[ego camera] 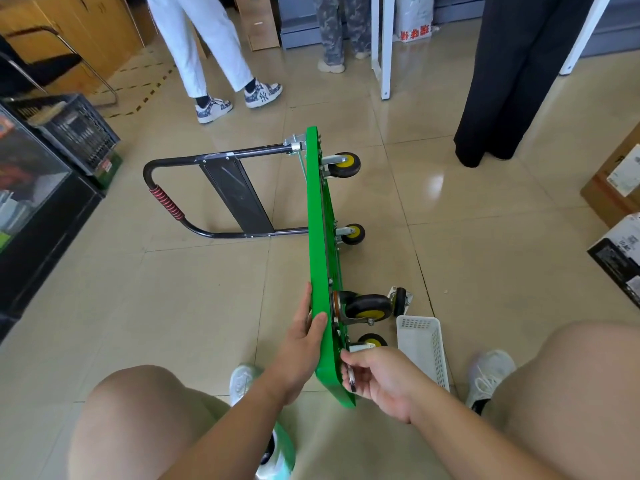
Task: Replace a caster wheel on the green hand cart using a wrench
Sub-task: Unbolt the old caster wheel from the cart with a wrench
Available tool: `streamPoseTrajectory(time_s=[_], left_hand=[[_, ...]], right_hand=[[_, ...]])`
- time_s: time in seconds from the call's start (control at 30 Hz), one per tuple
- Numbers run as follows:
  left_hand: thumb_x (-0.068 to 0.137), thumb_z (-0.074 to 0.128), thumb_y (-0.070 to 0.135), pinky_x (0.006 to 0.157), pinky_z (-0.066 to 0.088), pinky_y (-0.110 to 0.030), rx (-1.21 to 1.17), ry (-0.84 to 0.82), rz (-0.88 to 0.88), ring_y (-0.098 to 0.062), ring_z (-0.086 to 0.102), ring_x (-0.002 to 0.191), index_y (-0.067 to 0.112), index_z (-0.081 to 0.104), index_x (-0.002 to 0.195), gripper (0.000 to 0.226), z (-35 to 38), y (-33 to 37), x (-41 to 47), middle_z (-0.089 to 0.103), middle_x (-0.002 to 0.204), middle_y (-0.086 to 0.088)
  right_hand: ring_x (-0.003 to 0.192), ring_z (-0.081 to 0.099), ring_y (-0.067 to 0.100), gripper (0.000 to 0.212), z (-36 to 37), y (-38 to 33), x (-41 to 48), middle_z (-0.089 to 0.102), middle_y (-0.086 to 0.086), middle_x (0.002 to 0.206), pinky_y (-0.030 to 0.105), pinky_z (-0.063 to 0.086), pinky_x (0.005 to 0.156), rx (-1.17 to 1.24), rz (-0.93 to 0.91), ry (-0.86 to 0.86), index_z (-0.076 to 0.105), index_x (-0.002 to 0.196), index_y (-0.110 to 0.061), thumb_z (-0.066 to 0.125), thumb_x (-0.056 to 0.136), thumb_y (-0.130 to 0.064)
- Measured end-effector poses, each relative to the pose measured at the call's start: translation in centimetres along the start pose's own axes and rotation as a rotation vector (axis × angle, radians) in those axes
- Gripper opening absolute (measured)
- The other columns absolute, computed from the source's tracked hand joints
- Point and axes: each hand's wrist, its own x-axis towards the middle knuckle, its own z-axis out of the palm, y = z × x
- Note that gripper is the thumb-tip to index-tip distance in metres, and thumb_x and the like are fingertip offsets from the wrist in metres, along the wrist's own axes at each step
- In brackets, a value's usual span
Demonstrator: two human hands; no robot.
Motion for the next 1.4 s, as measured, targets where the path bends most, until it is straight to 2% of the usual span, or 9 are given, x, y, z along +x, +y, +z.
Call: streamPoseTrajectory(time_s=[0.13,0.3,0.63,0.8,0.93,1.03,1.17,1.3,1.4], left_hand=[[0.113,0.042,0.028,0.092,0.059,-0.028,0.004,-0.007,0.005,-0.006,0.069,0.117,0.066,0.018,0.152,0.059,-0.1,-0.1,0.0,0.063,0.128,0.040],[0.112,0.044,0.029,0.111,0.051,-0.042,0.010,0.002,0.014,-0.011,0.064,0.127,0.062,0.020,0.155,0.060,0.0,0.0,-0.1,0.061,0.133,0.036],[0.112,0.045,0.028,0.104,0.056,-0.039,-0.015,0.007,0.007,-0.015,0.067,0.124,0.078,0.029,0.137,0.058,-0.1,-0.3,0.1,0.064,0.138,0.027],[0.111,0.046,0.034,0.107,0.054,-0.038,-0.011,0.000,-0.004,-0.009,0.066,0.125,0.078,0.027,0.141,0.057,-0.2,-0.3,0.0,0.060,0.140,0.030],[0.111,0.046,0.036,0.113,0.050,-0.043,-0.003,-0.006,0.000,-0.008,0.063,0.128,0.074,0.025,0.147,0.057,-0.3,-0.4,0.1,0.055,0.146,0.029],[0.111,0.046,0.034,0.113,0.050,-0.044,-0.007,-0.009,0.011,-0.009,0.063,0.129,0.077,0.025,0.143,0.058,-0.2,-0.4,0.0,0.053,0.149,0.027],[0.111,0.046,0.034,0.114,0.049,-0.047,-0.021,-0.022,0.009,-0.015,0.060,0.134,0.077,0.022,0.144,0.059,-0.2,-0.3,-0.1,0.050,0.155,0.020],[0.112,0.044,0.032,0.116,0.047,-0.048,-0.017,-0.020,0.008,-0.015,0.059,0.135,0.066,0.020,0.153,0.059,-0.2,-0.2,-0.1,0.048,0.157,0.018],[0.112,0.044,0.030,0.115,0.048,-0.046,-0.017,-0.021,0.006,-0.012,0.062,0.131,0.063,0.019,0.156,0.060,-0.2,-0.1,-0.1,0.053,0.152,0.022]], right_hand=[[0.049,0.064,0.016,0.004,0.4,-0.5,0.1,0.069,0.009,0.062,0.026,0.055,0.050,0.004,-0.004,0.005,0.065,0.091,0.004,0.063,0.094,0.003],[0.050,0.068,0.016,0.007,0.4,-0.3,0.1,0.072,0.010,0.066,0.025,0.054,0.048,-0.055,0.039,-0.002,0.066,0.098,0.005,0.060,0.096,0.005],[0.047,0.067,0.016,0.014,0.9,-1.4,1.4,0.073,0.010,0.066,0.024,0.053,0.045,-0.234,0.136,0.011,0.063,0.108,0.005,0.054,0.098,0.008],[0.077,0.072,0.021,0.008,-0.3,1.6,2.4,0.072,0.011,0.089,0.037,0.064,0.075,-0.633,0.068,0.206,0.064,0.093,-0.008,0.069,0.091,-0.002],[0.085,0.074,0.026,0.006,-1.0,2.6,2.5,0.075,0.011,0.089,0.043,0.063,0.082,-0.645,-0.003,0.226,0.069,0.088,-0.011,0.074,0.086,-0.009],[0.080,0.074,0.023,0.012,-1.2,1.9,2.5,0.075,0.011,0.089,0.037,0.063,0.077,-0.564,0.014,0.205,0.072,0.097,-0.006,0.076,0.087,-0.011],[0.073,0.067,0.023,0.011,-2.1,1.1,2.1,0.071,0.010,0.079,0.047,0.058,0.095,-0.553,0.054,0.204,0.071,0.097,-0.002,0.072,0.092,-0.011],[0.067,0.064,0.024,0.014,-2.6,1.1,1.6,0.065,0.015,0.082,0.043,0.061,0.086,-0.583,0.115,0.152,0.064,0.105,0.006,0.065,0.097,-0.005],[0.069,0.065,0.026,0.020,-2.5,1.7,1.3,0.064,0.016,0.081,0.048,0.059,0.092,-0.566,0.106,0.155,0.062,0.111,0.011,0.065,0.096,-0.002]])
